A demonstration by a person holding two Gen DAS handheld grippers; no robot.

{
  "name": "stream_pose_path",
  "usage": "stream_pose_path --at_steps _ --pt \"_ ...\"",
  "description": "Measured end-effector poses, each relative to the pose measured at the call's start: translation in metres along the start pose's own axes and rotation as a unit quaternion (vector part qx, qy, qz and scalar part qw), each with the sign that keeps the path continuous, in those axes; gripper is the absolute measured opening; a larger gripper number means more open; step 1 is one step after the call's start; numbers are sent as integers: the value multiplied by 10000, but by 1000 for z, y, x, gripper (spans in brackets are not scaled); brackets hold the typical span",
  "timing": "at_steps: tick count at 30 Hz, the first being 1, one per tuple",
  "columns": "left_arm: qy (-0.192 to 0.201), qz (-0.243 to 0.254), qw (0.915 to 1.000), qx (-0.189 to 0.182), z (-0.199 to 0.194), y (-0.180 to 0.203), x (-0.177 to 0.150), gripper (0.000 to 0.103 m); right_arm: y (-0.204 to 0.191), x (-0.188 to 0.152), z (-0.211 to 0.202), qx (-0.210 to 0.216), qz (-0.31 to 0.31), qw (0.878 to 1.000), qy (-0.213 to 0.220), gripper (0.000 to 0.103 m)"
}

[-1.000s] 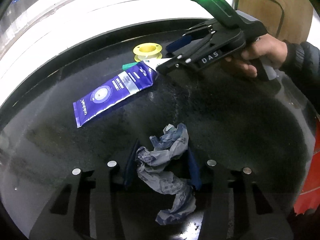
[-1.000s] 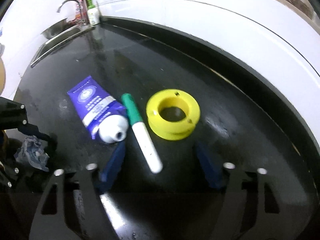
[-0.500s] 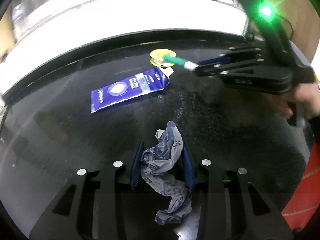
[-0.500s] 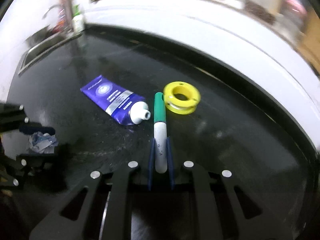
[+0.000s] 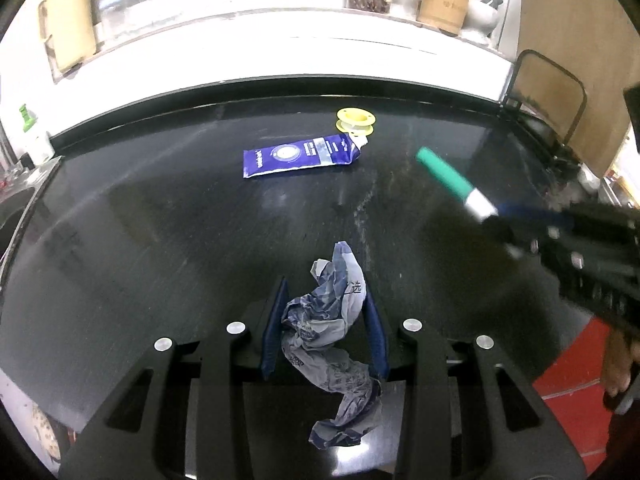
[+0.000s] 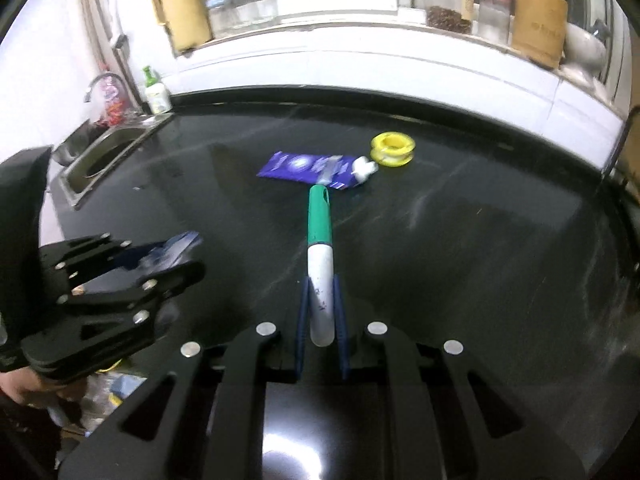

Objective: Collect trash
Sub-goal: 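Carry both items over the floor bin and open both tools to drop them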

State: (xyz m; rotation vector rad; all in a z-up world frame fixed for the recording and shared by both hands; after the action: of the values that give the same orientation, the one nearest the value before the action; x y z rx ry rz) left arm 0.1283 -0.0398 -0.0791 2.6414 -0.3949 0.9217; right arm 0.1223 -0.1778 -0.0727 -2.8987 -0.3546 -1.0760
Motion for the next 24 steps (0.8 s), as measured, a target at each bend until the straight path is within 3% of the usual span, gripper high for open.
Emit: stream_pose_path --at_steps 11,18,24 --pt "105 -136 9998 120 -26 -21 -13 36 -40 -11 -14 42 -2 10000 26 13" --pt "217 -188 9992 286 -44 -41 -15 36 -62 2 -16 113 -142 9998 111 13" --pt "363 -329 9973 549 -74 -74 -25 36 -106 17 -21 458 -330 9982 206 13"
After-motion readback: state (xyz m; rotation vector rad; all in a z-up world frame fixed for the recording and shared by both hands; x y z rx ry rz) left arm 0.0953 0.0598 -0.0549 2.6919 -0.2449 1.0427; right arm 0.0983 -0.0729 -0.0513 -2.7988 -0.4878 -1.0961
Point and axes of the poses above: each gripper's, at about its wrist camera, not at the fingertips, and z roughly the way its jaws point, y to its right, x to its top, the point moved 7 cm from there along z, roughly the way its jaws point, and after that the axes turned 11 degrees about -x, right-handed, at the moved point
